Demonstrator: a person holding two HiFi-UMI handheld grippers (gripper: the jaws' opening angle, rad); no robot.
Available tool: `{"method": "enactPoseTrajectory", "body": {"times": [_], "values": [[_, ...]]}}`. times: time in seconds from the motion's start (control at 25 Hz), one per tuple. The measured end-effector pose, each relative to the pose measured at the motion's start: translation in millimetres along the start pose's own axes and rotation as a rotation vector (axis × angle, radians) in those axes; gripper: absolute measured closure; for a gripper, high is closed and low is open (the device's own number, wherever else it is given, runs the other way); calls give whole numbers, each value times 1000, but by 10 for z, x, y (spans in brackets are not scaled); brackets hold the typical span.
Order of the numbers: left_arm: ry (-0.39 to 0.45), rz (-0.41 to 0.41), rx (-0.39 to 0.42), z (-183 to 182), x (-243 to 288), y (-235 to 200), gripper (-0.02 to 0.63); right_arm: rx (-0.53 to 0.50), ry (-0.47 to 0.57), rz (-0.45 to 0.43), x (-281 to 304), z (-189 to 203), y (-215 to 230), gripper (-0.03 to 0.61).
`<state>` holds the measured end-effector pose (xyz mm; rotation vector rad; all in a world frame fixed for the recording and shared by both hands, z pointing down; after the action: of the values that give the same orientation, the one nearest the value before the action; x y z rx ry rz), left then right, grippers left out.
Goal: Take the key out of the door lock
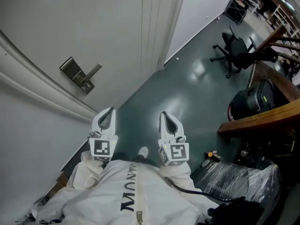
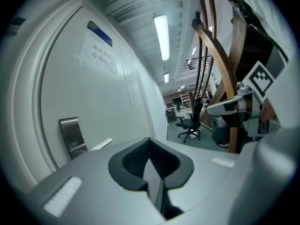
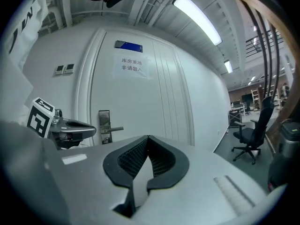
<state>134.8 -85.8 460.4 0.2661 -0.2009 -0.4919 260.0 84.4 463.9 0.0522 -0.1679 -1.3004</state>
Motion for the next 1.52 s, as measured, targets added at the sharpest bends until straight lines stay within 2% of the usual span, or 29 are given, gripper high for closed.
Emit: {"method": "enactPoseTrajectory", "body": {"times": [0.2, 0.44, 0.76, 1.04, 1.32, 1.52], "values": [[-73, -147, -16, 213, -157, -356, 614, -4, -21, -139, 400, 51, -174, 578], [-99, -319, -42, 295, -332, -783, 614, -35, -39, -284, 864, -10, -439, 578], [-129, -471, -94, 497, -408, -1236, 614, -80, -83, -431, 1455, -41, -767, 578], [-133, -556, -126, 657, -448, -1625, 614, -125, -97, -525, 1962, -100, -1121, 578], [-130, -553, -143, 754, -399, -1840, 614, -156, -113, -561, 2304, -119, -1421, 577], [-138, -583, -159, 770, -374, -1939, 614, -170, -125, -600, 2455, -128, -1533, 577]]}}
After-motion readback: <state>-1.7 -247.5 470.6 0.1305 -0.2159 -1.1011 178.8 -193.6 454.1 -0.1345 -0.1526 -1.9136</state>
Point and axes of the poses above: the fingertips, and each gripper's own axes: x forward along the fingers, y to its right, z out of its underside, the point moved 3 cm from there along -x, backward along the fingers, and after that the axes turned 11 degrees about -z, right-handed, at the moved point
